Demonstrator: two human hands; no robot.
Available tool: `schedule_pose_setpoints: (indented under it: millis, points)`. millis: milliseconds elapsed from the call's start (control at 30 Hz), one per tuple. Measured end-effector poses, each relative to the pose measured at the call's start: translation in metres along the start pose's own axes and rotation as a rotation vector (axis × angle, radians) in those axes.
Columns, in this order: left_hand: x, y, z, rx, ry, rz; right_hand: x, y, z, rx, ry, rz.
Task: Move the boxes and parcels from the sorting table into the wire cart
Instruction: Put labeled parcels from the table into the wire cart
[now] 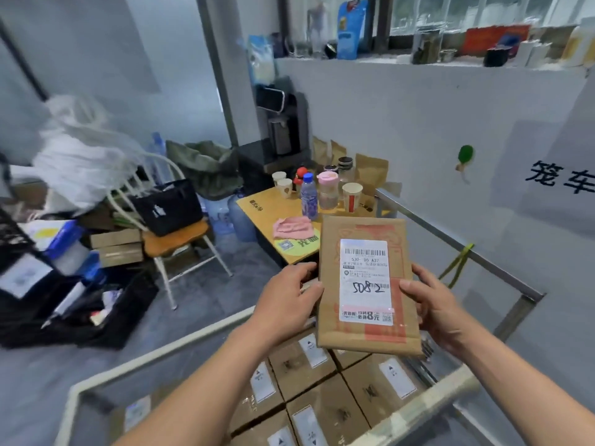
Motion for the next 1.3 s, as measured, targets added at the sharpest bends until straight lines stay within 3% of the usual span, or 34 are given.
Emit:
schedule_pose_setpoints:
  millis: [333,900,1300]
  points:
    - [0.018,-0.033,0.081,0.174,0.271,-0.014,-0.072,0.060,-0.046,-0.133,-0.011,0.234]
    - [0.023,-0.049,0.246,0.259,0.407,0.151,-0.183,0.091,-0.140,-0.250,-0.225,0.266]
    - [-0.046,-0.067,0.333,0.437,0.353,0.271,-0.187,0.129,-0.252,-0.474,-0.264,0.299]
Point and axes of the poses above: each hand's wrist, its own y-axis towards the middle knuckle, its own x-axis out of the back of the hand, z = x × y, the point moved 6 cm from there along y, towards the middle knuckle, and after that the axes turned 6 degrees about y, right-handed, at the moved point
